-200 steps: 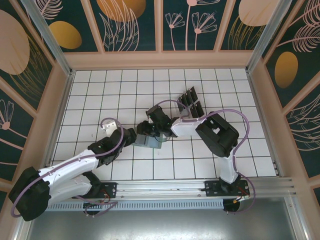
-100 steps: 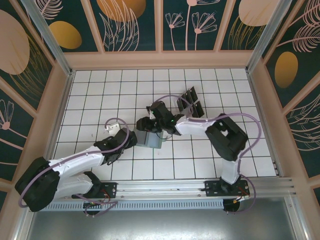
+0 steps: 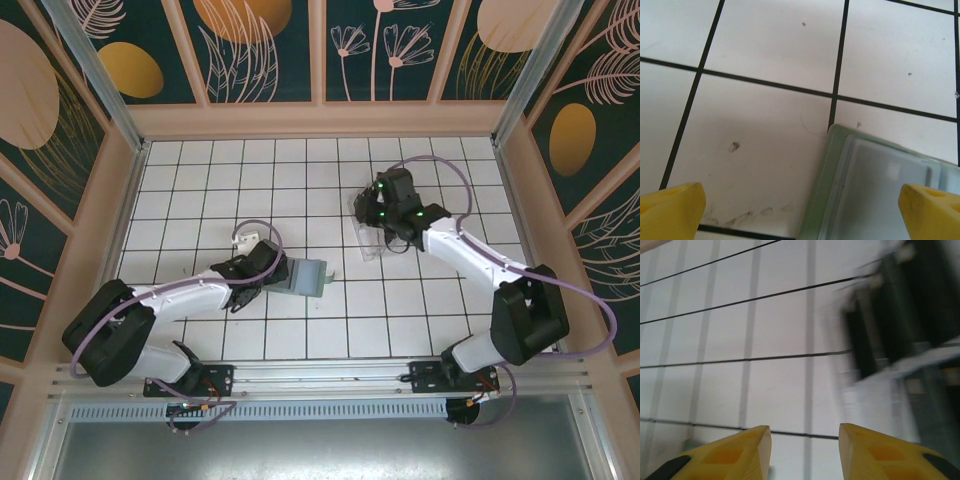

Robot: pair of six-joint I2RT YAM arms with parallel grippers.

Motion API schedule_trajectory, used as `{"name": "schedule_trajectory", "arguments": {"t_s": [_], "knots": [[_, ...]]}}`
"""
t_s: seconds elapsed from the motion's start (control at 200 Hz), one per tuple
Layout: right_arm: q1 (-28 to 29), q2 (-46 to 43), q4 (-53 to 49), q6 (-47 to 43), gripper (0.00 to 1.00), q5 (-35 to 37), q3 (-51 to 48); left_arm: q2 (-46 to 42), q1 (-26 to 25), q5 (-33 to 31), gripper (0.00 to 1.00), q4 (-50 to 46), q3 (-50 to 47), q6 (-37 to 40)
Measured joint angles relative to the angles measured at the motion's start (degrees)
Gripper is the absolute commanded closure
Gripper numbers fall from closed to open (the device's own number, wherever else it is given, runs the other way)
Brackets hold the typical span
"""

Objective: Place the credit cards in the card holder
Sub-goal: Pick up the credit card from the storage box.

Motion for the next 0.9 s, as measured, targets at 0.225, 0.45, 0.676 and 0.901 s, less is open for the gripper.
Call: {"name": "schedule_trajectory", "arguments": {"t_s": [0.225,0.45,0.676,0.901], "knots": [[-3.3,-0.2,-6.9,-5.9,0.69,6.3,1.1,2.7,1.1,0.2,0.01,1.6,0.9,2.6],[-3.3,3.2,-8.8,-9.4,0.7,9.5,3.5,3.7,1.4,0.8,0.01,2.3,0.9,3.7],[-3.3,6.3,-9.7,-10.9,0.71,10.8,4.1,4.1,1.8,1.6,0.01,3.6,0.9,4.4],[-3.2,8.2,-9.8,-11.4,0.73,10.8,5.6,4.7,1.8,1.9,0.01,4.5,0.9,4.6]]}}
